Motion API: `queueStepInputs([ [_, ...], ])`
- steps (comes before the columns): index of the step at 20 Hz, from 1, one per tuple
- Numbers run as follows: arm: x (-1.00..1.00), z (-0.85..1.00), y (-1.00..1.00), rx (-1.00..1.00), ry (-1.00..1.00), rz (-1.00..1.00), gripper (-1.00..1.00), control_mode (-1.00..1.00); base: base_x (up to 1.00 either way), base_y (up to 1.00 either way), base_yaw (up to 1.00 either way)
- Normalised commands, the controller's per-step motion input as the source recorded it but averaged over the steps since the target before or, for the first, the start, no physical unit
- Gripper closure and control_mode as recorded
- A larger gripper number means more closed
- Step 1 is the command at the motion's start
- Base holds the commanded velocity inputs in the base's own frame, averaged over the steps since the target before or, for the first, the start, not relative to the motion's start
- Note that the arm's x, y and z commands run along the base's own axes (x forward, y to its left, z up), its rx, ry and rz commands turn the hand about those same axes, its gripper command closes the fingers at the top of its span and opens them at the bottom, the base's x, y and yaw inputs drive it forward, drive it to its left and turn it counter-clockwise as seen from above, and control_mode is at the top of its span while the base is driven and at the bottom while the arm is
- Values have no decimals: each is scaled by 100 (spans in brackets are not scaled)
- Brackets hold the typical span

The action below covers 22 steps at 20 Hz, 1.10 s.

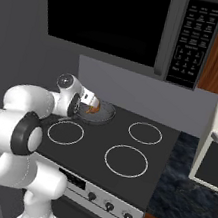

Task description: Take the chicken drumsticks from the pan and place one on each plate on the dining counter.

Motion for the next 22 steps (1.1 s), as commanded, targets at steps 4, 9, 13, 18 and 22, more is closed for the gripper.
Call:
queueStepInputs([
  [4,23,-8,3,0,1,2,-100,-100,0,0,0],
  [9,19,-16,3,0,0,0,-100,-100,0,0,0],
  [13,21,-27,2,0,0,0,-100,-100,0,0,0],
  [18,23,-29,1,-1,0,0,-100,-100,0,0,0],
  [22,31,-13,0,0,0,0,-100,-100,0,0,0],
])
